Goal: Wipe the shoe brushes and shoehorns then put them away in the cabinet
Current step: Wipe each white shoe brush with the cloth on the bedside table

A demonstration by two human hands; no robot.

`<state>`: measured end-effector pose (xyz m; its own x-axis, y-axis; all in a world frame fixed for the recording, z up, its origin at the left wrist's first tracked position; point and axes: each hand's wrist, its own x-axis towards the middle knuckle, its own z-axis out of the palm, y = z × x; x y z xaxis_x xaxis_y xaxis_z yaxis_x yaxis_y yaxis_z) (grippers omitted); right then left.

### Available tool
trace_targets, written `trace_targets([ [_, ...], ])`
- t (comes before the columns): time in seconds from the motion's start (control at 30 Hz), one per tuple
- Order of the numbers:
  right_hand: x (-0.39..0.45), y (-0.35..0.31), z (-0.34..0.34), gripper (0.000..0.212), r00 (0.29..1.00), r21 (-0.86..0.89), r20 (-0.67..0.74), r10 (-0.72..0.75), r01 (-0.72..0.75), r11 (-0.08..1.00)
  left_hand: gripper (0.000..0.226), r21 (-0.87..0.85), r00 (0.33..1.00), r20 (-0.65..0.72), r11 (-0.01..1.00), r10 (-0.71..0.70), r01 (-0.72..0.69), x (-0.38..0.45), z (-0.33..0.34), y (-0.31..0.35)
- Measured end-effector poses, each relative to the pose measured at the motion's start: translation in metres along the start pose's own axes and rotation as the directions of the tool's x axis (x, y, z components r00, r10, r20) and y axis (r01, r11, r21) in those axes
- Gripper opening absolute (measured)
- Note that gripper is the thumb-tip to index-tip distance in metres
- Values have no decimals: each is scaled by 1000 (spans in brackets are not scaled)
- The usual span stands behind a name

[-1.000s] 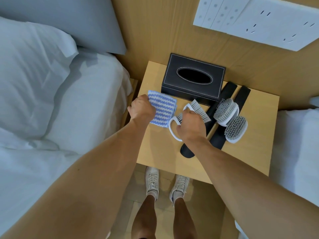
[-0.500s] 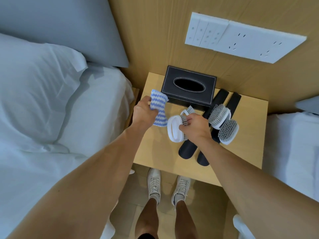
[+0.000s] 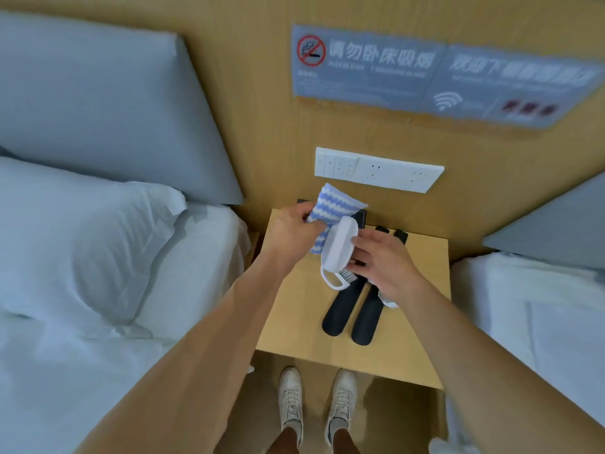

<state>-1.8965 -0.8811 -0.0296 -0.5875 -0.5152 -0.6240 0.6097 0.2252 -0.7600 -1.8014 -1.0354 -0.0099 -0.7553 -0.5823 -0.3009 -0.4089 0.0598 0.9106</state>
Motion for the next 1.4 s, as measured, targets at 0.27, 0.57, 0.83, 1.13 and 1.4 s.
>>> trace_targets([
  [0.27,-66,-55,-26,20,998,210,1,-63,61,976,18,-9,985,132,994,113,-112,-34,16,94],
  [0.57,-106,-91,-43,27,987,46,10,-158,157,986,33,31,919,270,952,285,-305,-45,34,138],
  [0.83,-109,-97,-49,21,977,57,-36,-209,211,976,29,87,907,253,926,337,-368,-70,33,128],
  [1.13,-112,-94,-36,24,973,-22,72,-221,223,975,28,171,924,129,910,359,-378,-57,34,138],
  [1.4,-105,-103,-36,18,975,31,-37,-220,222,975,25,261,896,147,857,419,-444,-69,23,124],
])
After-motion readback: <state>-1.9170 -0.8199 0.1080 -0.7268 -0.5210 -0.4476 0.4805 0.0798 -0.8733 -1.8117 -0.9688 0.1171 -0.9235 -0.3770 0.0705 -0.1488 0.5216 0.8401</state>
